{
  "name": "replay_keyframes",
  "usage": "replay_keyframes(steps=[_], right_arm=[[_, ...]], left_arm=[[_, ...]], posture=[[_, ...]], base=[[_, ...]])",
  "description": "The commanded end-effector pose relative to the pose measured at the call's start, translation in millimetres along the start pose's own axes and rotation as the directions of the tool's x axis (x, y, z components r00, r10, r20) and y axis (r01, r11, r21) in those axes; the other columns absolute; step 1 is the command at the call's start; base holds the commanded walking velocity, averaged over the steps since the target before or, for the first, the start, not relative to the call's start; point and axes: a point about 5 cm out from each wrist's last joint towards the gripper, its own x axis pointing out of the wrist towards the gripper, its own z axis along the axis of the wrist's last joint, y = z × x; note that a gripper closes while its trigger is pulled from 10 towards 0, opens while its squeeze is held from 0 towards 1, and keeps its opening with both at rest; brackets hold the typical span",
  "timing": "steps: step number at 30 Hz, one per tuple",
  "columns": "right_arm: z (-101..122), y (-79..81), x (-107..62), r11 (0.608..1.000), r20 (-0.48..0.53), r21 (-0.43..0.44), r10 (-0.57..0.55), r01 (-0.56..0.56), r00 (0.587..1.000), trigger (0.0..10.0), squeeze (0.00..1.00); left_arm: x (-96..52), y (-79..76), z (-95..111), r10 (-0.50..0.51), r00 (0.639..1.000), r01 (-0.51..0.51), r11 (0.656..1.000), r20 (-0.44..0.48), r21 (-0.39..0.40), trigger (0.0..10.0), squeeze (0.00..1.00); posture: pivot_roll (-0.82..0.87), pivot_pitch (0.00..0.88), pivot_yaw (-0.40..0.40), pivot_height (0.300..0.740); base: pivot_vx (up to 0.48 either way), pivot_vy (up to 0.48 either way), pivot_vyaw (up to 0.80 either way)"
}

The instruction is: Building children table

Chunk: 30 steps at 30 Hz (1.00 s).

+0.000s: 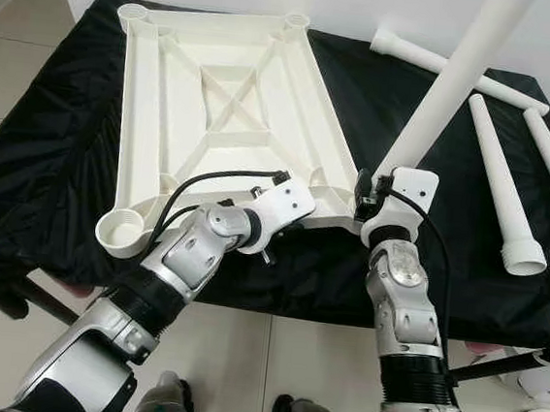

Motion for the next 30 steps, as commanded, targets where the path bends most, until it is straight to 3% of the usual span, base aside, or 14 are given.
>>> replay_keyframes(steps=[1, 8, 9, 10, 19, 21, 25, 26, 30], right_arm=[[1.2, -3.5, -1.6, 0.999, 0.009, -0.014, -0.036, 0.036, 0.999, 10.0, 0.00], [-0.1, -1.6, -1.7, 0.999, -0.006, -0.008, -0.053, 0.053, 0.999, 10.0, 0.00], [-0.9, -2.0, -1.8, 0.999, -0.008, -0.005, -0.051, 0.051, 0.999, 10.0, 0.22], [-2.1, -0.9, -2.1, 0.999, -0.014, 0.006, -0.032, 0.032, 0.999, 10.0, 1.00], [-4.6, -4.4, -2.9, 0.999, -0.012, 0.001, -0.033, 0.033, 0.999, 10.0, 1.00], [-4.9, -3.6, 2.3, 0.997, -0.016, 0.018, 0.071, -0.070, 0.997, 10.0, 0.99], [-3.9, -3.2, 3.2, 0.995, -0.011, 0.019, 0.103, -0.103, 0.995, 10.0, 0.99], [-3.6, -4.3, 4.2, 0.992, -0.010, 0.013, 0.126, -0.126, 0.992, 10.0, 0.00], [-3.1, -7.5, 6.3, 0.978, -0.008, 0.014, 0.210, -0.210, 0.978, 10.0, 0.00]], left_arm=[[3.0, -10.3, 3.4, -0.056, 0.998, 0.055, 0.998, 0.007, 0.029, 10.0, 0.00], [3.5, -11.3, 3.2, -0.058, 0.998, 0.058, 0.998, 0.006, 0.031, 10.0, 0.00], [3.4, -11.5, 2.6, -0.058, 0.998, 0.058, 0.998, 0.005, 0.031, 10.0, 0.00], [3.4, -11.6, 2.2, -0.058, 0.998, 0.058, 0.998, 0.004, 0.032, 10.0, 0.00], [3.6, -11.4, 2.4, -0.054, 0.999, 0.054, 0.998, 0.005, 0.031, 10.0, 0.00], [3.2, -10.2, 3.0, -0.049, 0.999, 0.049, 0.998, 0.005, 0.033, 10.0, 0.00], [3.1, -9.8, 3.1, -0.048, 0.999, 0.048, 0.998, 0.005, 0.033, 10.0, 0.00], [2.8, -9.3, 3.1, -0.047, 0.999, 0.047, 0.998, 0.004, 0.034, 10.0, 0.00], [2.0, -6.9, 2.9, -0.036, 0.999, 0.036, 0.999, 0.003, 0.031, 10.0, 0.00]], posture=[[0.00, 0.076, -0.041, 0.740], [0.00, 0.072, -0.042, 0.740], [0.00, 0.068, -0.045, 0.740], [0.00, 0.066, -0.045, 0.740], [0.00, 0.057, -0.049, 0.740], [0.00, 0.065, -0.047, 0.740], [0.00, 0.066, -0.047, 0.740], [0.01, 0.069, -0.049, 0.740], [0.01, 0.077, -0.052, 0.740]], base=[[0.000, 0.000, 0.00], [0.000, 0.000, 0.00], [0.000, 0.000, 0.00], [0.000, 0.000, 0.00], [0.000, 0.000, 0.00], [0.000, 0.000, 0.00], [0.000, 0.000, 0.00], [0.000, 0.000, 0.00], [0.000, 0.000, 0.00]])
